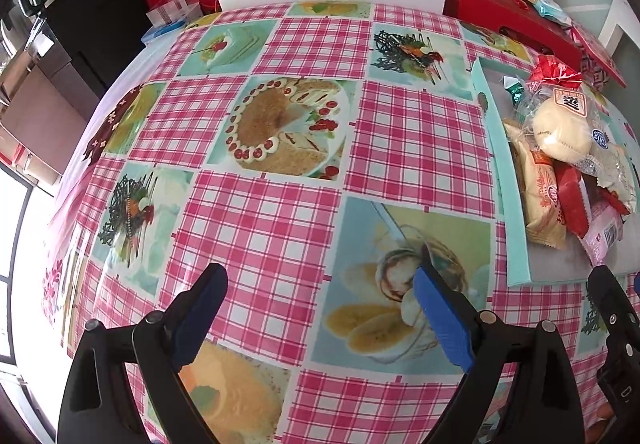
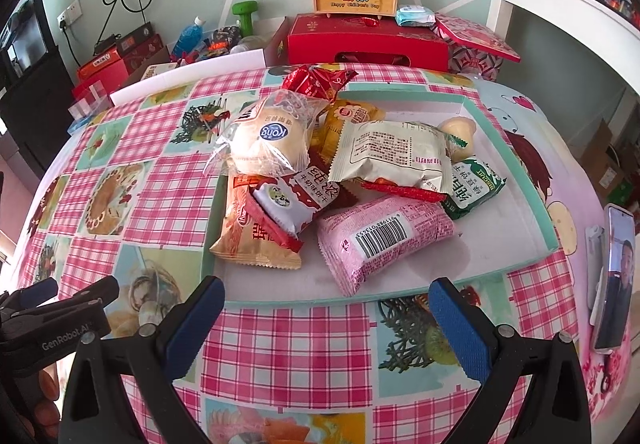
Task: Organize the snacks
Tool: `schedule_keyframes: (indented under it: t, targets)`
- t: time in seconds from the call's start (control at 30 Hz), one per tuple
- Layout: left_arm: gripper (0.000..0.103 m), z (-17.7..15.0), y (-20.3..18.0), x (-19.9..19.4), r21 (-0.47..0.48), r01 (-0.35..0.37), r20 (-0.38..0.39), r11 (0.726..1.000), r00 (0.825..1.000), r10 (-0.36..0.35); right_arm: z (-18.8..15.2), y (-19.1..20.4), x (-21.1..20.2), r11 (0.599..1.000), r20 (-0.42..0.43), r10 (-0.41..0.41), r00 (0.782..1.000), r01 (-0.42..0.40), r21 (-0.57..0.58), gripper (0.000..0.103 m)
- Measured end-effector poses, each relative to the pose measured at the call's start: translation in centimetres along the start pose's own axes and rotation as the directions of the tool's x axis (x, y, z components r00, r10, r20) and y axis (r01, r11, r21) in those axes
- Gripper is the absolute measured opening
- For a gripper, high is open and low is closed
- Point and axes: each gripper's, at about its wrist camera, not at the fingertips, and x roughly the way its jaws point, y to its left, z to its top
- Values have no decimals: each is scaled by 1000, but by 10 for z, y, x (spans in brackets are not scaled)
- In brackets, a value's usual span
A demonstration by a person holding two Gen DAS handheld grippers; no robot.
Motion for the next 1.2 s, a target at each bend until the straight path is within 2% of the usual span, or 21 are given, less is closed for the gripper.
schedule_keyframes:
  t: [0.7, 1.2]
  targets:
    - [94, 1, -11, 14, 25, 39, -52, 999, 998, -37, 0, -9, 8, 1000, -31, 2, 1000, -1, 30, 103]
    - [94, 1, -9, 15, 24, 42, -54, 999, 998, -40, -1, -12, 8, 999, -34, 3, 999, -2, 39, 103]
